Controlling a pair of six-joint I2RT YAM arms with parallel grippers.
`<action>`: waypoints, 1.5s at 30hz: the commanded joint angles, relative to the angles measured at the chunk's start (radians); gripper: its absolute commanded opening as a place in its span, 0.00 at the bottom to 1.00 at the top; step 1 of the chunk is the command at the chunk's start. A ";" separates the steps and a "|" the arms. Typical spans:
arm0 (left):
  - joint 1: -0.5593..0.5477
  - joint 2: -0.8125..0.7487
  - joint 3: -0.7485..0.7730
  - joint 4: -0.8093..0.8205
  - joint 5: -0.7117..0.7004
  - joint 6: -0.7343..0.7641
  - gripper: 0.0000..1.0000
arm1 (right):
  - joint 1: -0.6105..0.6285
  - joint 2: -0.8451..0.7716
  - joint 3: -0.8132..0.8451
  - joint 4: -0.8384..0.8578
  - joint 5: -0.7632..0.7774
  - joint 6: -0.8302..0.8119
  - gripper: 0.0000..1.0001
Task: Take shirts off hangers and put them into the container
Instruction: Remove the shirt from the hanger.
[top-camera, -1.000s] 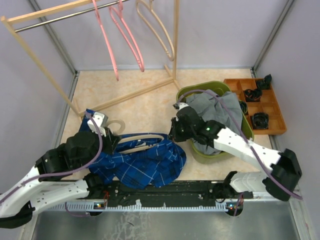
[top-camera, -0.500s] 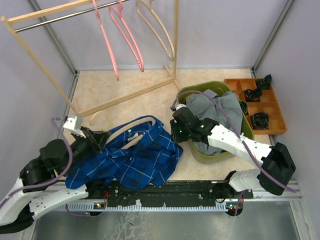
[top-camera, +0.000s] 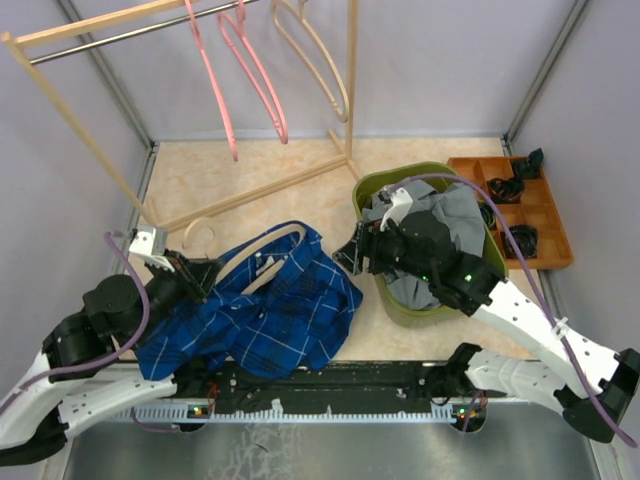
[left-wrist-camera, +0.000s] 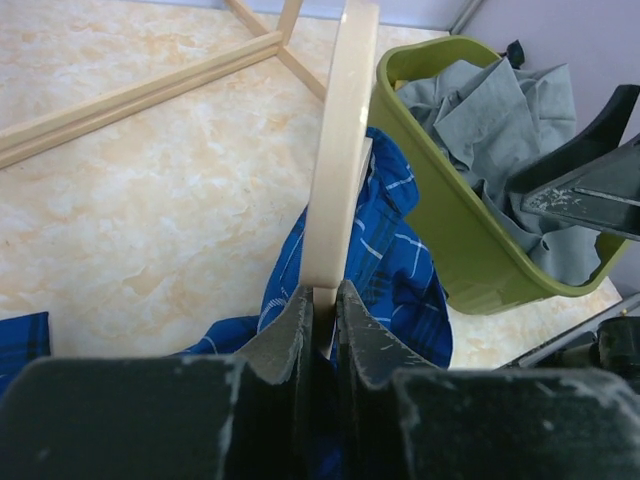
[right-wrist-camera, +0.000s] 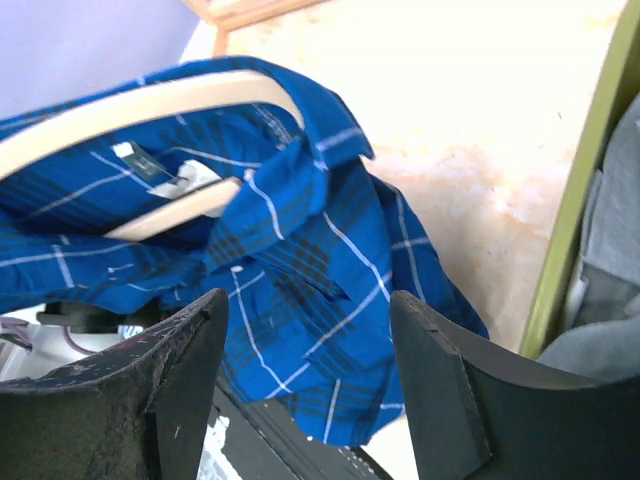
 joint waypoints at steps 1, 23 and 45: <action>0.003 0.025 0.022 0.108 0.067 0.025 0.00 | -0.001 0.056 0.034 0.100 -0.038 0.016 0.66; 0.003 0.022 0.061 0.144 0.394 0.145 0.00 | -0.013 0.211 0.110 0.082 0.328 -0.062 0.02; 0.003 -0.023 0.015 0.194 0.330 0.170 0.00 | -0.018 -0.069 -0.097 0.207 -0.047 -0.241 0.67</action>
